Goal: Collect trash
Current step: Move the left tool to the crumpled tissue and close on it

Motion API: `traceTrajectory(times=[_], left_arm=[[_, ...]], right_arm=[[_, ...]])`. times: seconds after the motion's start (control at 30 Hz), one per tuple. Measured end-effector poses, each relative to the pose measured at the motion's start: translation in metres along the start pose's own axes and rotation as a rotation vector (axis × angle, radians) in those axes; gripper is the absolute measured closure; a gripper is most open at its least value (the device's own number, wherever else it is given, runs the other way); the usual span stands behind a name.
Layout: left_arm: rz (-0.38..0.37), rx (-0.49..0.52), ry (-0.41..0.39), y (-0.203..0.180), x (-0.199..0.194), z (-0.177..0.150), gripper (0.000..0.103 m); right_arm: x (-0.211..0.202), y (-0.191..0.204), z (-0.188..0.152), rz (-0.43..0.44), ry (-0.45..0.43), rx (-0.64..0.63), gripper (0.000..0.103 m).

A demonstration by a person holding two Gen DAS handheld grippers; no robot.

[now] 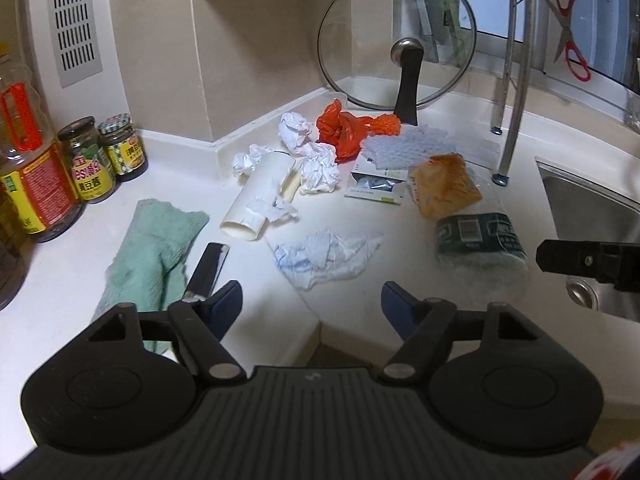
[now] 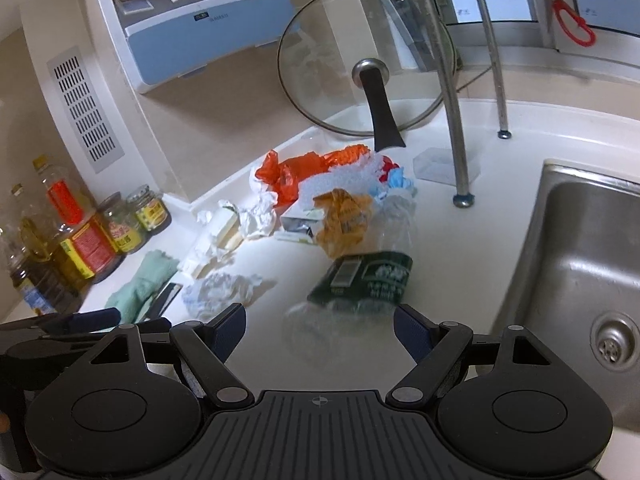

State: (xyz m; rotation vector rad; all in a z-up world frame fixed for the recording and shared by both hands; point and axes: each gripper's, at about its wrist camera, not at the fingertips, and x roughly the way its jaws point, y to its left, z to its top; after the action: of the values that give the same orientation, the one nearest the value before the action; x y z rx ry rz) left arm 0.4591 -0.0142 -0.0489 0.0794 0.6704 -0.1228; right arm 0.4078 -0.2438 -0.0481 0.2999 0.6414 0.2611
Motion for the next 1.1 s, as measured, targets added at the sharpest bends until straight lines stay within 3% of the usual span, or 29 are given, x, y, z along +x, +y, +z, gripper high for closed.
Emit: traceTrajectory(times=[0.07,0.4,0.6,0.73,0.87,1.1], left_arm=[[0.004,-0.009,0.004,-0.001,0.011,0.005,0.037],[0.070,-0.132,0.037,-0.005,0.064,0.023,0.037],[0.119,-0.125,0.037,-0.012,0.083,0.026,0.038],[0.116,-0.133,0.056,-0.013,0.091,0.026,0.057],[0.118,-0.137,0.063,-0.016,0.093,0.025,0.065],[0.143,-0.087,0.044,-0.025,0.093,0.027,0.087]], right_arm=[[0.010,-0.002,0.006,0.007,0.003,-0.016,0.021],[0.050,-0.020,0.034,0.054,0.044,-0.084,0.022],[0.071,-0.030,0.045,0.082,0.063,-0.097,0.022],[0.081,-0.034,0.051,0.101,0.074,-0.104,0.022],[0.088,-0.038,0.056,0.118,0.080,-0.111,0.022],[0.100,-0.043,0.064,0.133,0.080,-0.144,0.022]])
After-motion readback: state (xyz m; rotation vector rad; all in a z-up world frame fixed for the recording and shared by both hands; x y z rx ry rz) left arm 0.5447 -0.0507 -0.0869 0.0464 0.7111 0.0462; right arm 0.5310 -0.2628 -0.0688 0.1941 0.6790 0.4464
